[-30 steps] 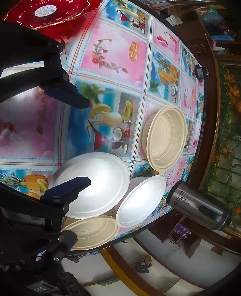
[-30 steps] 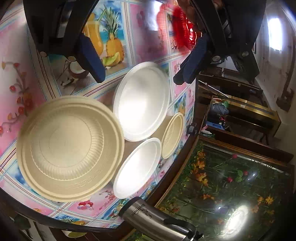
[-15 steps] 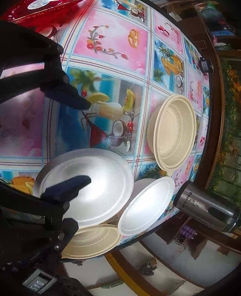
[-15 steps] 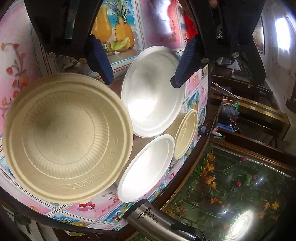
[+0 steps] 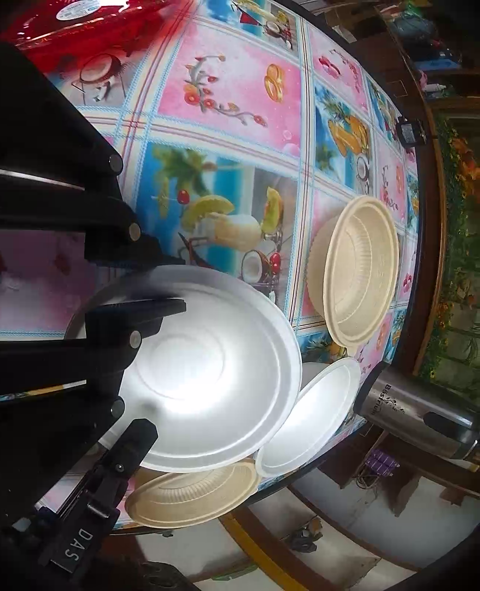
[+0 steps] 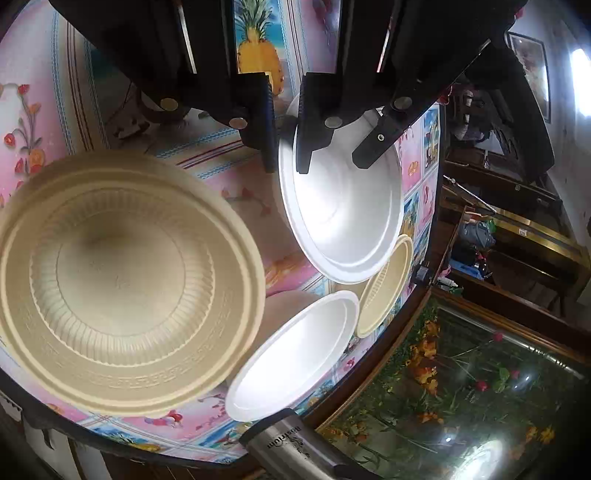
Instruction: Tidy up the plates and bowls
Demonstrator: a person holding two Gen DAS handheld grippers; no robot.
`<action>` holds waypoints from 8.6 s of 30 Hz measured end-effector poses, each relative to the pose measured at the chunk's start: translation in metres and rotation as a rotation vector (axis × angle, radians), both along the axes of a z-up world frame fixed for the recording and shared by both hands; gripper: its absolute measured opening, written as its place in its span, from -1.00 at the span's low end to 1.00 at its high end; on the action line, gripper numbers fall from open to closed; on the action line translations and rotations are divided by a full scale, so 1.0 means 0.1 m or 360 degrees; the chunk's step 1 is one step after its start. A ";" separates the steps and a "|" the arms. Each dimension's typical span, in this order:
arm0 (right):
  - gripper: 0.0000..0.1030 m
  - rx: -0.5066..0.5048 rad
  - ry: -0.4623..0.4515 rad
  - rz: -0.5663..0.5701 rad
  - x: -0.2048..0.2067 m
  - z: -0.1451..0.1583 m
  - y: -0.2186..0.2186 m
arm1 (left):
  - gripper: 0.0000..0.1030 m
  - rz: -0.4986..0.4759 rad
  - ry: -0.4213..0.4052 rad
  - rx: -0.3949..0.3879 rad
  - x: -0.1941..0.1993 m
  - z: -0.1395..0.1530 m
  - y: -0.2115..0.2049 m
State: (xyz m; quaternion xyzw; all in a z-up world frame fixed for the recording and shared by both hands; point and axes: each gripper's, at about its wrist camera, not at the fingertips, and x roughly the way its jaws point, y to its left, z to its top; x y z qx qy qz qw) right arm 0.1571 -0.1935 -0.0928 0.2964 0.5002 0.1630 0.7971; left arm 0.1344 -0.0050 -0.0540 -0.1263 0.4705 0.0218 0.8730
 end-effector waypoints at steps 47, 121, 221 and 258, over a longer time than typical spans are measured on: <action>-0.83 -0.0148 -0.0547 0.0507 -1.36 0.99 1.28 | -0.77 0.0417 -0.0423 0.0103 -1.82 0.77 1.11; -0.78 -0.0232 -0.0271 0.0971 -1.57 0.41 2.63 | -0.75 0.0784 -0.0070 0.0034 -2.18 0.14 2.09; -0.74 0.0033 0.0149 0.0013 1.45 0.00 1.04 | -0.72 0.0313 0.0220 0.0076 1.46 -0.02 0.86; -0.73 -0.0037 -0.0190 0.0078 -0.56 0.52 0.54 | -0.71 0.0210 -0.0115 0.0156 -0.42 0.44 0.21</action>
